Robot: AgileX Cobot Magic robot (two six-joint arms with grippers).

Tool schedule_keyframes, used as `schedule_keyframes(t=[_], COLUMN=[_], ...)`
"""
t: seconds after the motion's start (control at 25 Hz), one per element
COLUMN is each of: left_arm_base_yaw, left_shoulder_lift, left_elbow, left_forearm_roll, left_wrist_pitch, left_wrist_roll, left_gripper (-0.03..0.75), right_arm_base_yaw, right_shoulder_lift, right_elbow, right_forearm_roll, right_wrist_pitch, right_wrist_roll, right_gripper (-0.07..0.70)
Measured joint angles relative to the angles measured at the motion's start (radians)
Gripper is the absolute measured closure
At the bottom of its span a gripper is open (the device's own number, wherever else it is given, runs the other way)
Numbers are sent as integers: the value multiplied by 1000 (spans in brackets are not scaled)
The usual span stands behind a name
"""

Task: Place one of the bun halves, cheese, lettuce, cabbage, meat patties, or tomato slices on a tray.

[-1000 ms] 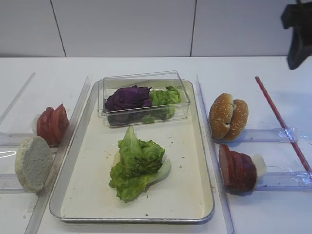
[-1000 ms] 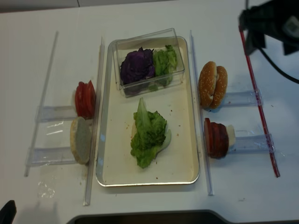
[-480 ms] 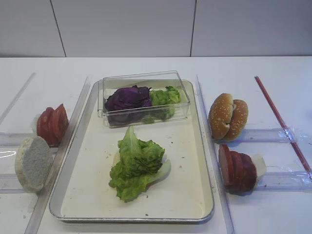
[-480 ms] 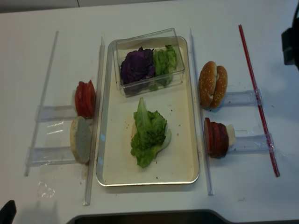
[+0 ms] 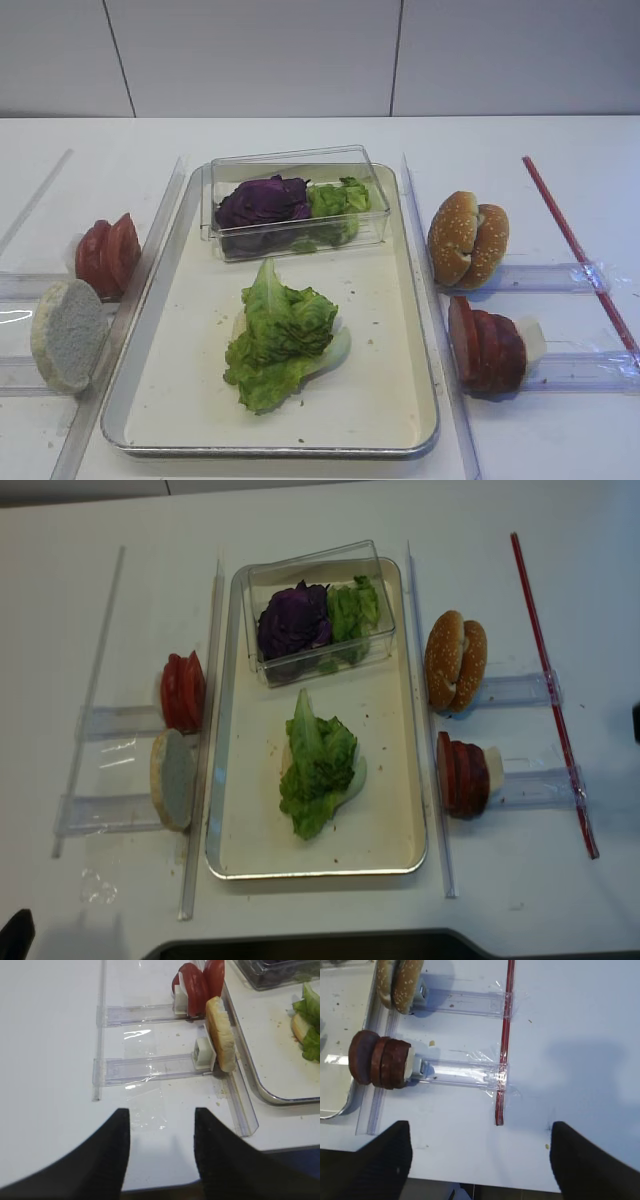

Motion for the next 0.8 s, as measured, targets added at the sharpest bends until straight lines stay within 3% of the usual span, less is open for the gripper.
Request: schedule_keyframes(t=[0.8], left_arm_base_yaw=[0], left_shoulder_lift=[0], left_elbow=[0], left_forearm_roll=[0], left_wrist_pitch=[0], left_wrist_roll=[0], left_gripper=[423], right_arm_base_yaw=[-2], right_shoulder_lift=[-611], right_elbow=[376], right_forearm_roll=[13], right_wrist_pitch=[16], right_wrist_roll=[-90], right_gripper=[76])
